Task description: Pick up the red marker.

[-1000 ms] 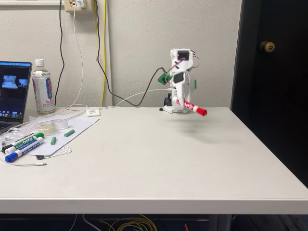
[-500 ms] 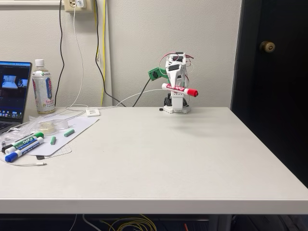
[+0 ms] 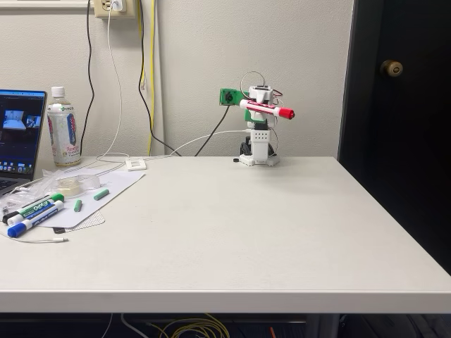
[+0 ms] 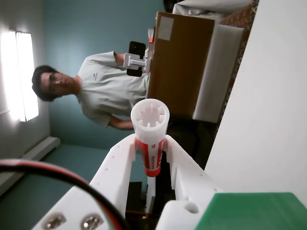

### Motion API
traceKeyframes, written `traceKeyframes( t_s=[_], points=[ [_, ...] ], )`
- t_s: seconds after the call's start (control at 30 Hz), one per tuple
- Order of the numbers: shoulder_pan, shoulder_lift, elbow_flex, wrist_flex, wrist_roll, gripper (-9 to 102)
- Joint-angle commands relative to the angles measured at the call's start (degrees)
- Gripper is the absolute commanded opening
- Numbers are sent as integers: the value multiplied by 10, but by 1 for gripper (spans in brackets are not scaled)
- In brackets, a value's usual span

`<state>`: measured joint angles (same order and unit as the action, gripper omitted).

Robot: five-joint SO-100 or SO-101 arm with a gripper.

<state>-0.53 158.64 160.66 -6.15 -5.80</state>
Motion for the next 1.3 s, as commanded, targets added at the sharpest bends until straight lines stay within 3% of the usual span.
traceKeyframes(
  t_s=[0.0,0.43,0.77,1.27],
  points=[
    [-4,17,4,-29,-18,0],
    [-5,20,7,-19,-9,0],
    [-5,-4,-37,71,17,0],
    [-4,6,-37,125,10,0]
  ],
)
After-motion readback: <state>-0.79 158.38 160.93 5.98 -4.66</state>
